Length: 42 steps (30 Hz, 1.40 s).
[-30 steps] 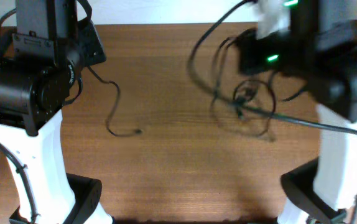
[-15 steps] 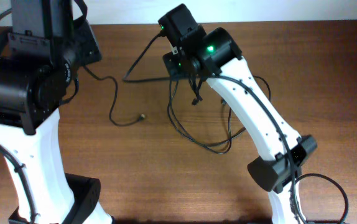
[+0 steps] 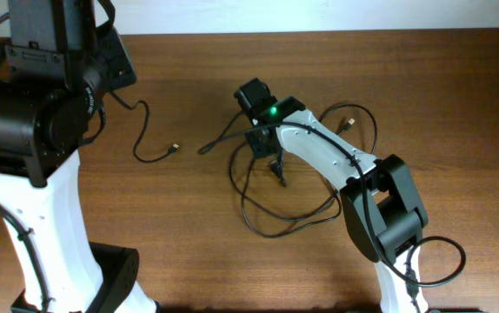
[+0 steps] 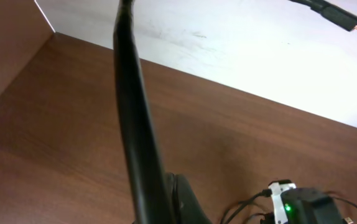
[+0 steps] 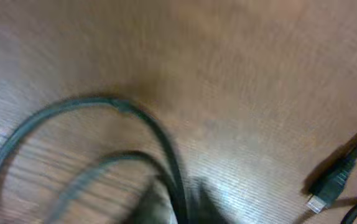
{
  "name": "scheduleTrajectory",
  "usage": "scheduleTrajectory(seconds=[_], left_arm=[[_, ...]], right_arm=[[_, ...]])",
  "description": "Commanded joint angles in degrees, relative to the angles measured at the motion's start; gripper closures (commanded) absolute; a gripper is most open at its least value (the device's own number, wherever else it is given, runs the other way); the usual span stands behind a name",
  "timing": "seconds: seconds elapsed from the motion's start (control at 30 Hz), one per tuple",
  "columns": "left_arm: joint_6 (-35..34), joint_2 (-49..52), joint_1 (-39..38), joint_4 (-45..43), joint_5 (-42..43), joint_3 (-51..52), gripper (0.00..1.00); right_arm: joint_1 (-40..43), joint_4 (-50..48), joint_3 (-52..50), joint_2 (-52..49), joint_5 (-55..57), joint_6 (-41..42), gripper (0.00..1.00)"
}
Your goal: Untangle cables
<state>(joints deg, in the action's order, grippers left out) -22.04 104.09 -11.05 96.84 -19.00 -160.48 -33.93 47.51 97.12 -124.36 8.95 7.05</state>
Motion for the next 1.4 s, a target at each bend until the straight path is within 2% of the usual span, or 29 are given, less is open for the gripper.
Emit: scheduleTrajectory(seconds=[0.0, 0.13, 0.27, 0.43, 0.53, 0.6, 0.7, 0.8, 0.97, 1.17, 1.27, 1.37], left_arm=[[0.33, -0.83, 0.35, -0.13, -0.94, -0.04, 1.00], [0.31, -0.83, 0.35, -0.13, -0.74, -0.04, 1.00], [0.31, -0.83, 0.35, -0.13, -0.74, -0.04, 1.00], [0.26, -0.61, 0.35, -2.32, -0.17, -0.04, 1.00], [0.26, 1.01, 0.35, -10.60, 6.75, -0.04, 1.00], [0.28, 2.73, 0.35, -15.69, 12.57, -0.04, 1.00], [0.28, 6.73, -0.07, -24.87, 22.47, -0.04, 1.00], [0.26, 11.41, -2.80, -34.99, 28.20, -0.04, 1.00], [-2.71, 19.39, -11.43, -51.30, 28.72, -0.04, 1.00], [-4.11, 26.56, -25.31, -72.39, 36.17, -0.04, 1.00], [-5.53, 28.39, -31.21, -77.70, 37.44, -0.04, 1.00], [-7.28, 30.10, -35.23, -78.60, 37.48, -0.04, 1.00]], right_arm=[[-0.11, -0.04, -0.98, 0.81, 2.49, -0.81, 0.01], [-0.22, 4.09, 7.48, 4.98, 10.16, -2.32, 0.01], [0.98, 12.70, 27.80, 9.49, 9.62, -2.32, 0.01], [3.89, 28.13, 58.07, 9.90, 9.75, -2.08, 0.01], [8.68, 36.94, 76.00, 10.01, 9.77, -2.08, 0.01], [11.21, 40.68, 82.93, 10.34, 9.77, -2.08, 0.01], [15.39, 42.82, 81.92, 16.48, 9.79, -2.12, 0.01], [18.25, 43.08, 81.92, 22.08, 9.77, -2.10, 0.01], [18.69, 44.81, 81.92, 26.47, 9.77, -2.10, 0.01], [18.69, 47.30, 81.15, 26.49, 10.58, -2.12, 0.01], [18.69, 48.15, 81.15, 26.56, 13.00, -2.10, 0.01], [18.69, 48.41, 81.18, 26.62, 14.05, -2.10, 0.01]])
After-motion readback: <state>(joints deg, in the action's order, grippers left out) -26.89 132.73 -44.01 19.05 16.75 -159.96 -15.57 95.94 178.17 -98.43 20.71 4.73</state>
